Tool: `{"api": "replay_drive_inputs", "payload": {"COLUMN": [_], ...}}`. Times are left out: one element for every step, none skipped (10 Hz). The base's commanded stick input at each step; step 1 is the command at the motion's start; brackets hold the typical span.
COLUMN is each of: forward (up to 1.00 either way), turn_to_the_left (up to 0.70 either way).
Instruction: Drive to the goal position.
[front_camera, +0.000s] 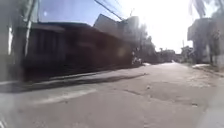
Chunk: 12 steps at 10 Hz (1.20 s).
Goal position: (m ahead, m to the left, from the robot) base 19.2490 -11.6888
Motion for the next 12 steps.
{"api": "replay_drive_inputs", "payload": {"forward": [0.70,0.70,0.70,0.70,0.70,0.70,0.70,0.70,0.70,0.70,0.70,0.70], "turn_to_the_left": [0.31,0.23,0.12,0.01,0.00,0.00,0.00,0.00,0.00,0.00,0.00,0.00]}}
